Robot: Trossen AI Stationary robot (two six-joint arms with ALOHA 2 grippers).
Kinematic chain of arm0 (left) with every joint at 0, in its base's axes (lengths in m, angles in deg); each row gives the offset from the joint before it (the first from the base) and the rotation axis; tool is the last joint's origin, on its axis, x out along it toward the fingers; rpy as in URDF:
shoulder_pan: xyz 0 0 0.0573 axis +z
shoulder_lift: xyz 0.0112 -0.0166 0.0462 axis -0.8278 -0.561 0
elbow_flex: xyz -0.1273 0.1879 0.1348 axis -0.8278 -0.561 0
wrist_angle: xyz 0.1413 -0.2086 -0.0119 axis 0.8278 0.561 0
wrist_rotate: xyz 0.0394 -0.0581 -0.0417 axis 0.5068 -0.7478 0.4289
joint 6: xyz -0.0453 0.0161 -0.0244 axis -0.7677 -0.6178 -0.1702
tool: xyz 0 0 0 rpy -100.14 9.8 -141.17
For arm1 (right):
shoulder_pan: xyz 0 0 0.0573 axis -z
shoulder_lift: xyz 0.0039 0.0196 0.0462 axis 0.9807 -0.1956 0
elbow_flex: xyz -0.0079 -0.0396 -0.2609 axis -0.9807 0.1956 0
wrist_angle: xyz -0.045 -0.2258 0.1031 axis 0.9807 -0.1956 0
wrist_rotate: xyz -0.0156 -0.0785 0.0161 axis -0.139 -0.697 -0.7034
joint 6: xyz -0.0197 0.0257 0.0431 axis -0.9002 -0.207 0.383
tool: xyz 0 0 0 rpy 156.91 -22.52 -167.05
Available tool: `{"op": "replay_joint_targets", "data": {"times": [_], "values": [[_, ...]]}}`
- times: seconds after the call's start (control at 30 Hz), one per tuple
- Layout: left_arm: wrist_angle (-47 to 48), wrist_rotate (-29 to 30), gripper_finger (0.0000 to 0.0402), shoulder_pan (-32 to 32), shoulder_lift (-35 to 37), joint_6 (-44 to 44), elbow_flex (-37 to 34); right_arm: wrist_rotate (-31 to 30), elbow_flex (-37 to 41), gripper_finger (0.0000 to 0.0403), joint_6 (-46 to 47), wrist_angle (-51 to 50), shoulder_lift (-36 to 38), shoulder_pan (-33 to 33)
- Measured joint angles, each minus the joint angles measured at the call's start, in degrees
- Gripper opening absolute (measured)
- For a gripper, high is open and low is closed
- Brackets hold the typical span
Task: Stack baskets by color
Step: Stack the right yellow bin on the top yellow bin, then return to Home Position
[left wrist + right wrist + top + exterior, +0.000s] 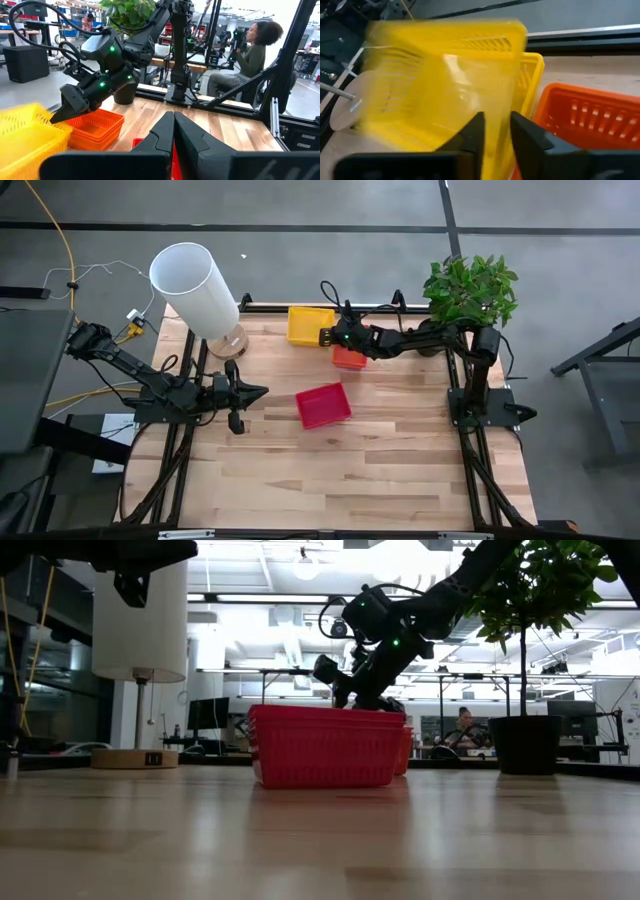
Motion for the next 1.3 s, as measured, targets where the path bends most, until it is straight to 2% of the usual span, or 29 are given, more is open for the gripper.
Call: {"op": "replay_joint_targets", "data": {"times": [0.2,0.3,0.47,0.57,0.67,0.77,0.83,0.97,1.07,1.23,1.3], "values": [[0.02,0.00,0.0000,0.00,-0.01,0.09,0.00,-1.53,0.00,0.0170,-0.25,1.41,0.05,-0.02],[0.02,0.02,0.0000,0.00,0.00,0.09,0.00,-1.30,0.04,0.0204,-3.76,2.22,0.77,0.00],[0.04,0.00,0.0000,0.00,0.00,1.12,0.01,0.37,0.09,0.0221,-17.62,0.56,6.54,-0.64],[0.03,0.01,0.0000,0.14,0.00,1.98,0.02,1.39,0.09,0.0219,-27.17,-5.05,11.91,-3.12],[0.00,1.17,0.0000,0.15,0.00,3.17,0.02,0.14,0.15,0.0212,-34.30,-14.59,17.60,-6.78],[-0.07,2.55,0.0000,0.59,0.00,4.31,0.02,-2.80,0.32,0.0200,-37.43,-23.95,21.62,-11.42],[-0.24,2.14,0.0000,1.43,0.00,5.00,0.04,-4.49,2.61,0.0189,-37.82,-24.16,24.33,-14.67],[-0.26,-2.50,0.0000,4.00,0.09,9.05,1.02,-4.54,10.88,0.0151,-38.64,-16.82,30.03,-19.65],[0.23,-5.78,0.0000,6.29,0.13,10.40,2.27,-2.77,18.61,0.0109,-38.21,-6.12,34.28,-22.33],[0.60,-11.73,0.0000,8.94,0.54,11.64,2.81,4.55,29.30,0.0016,-37.64,10.93,39.60,-25.81],[0.99,-13.27,0.0000,9.69,0.66,11.65,2.80,6.36,31.40,0.0009,-39.01,14.63,41.10,-26.66]]}}
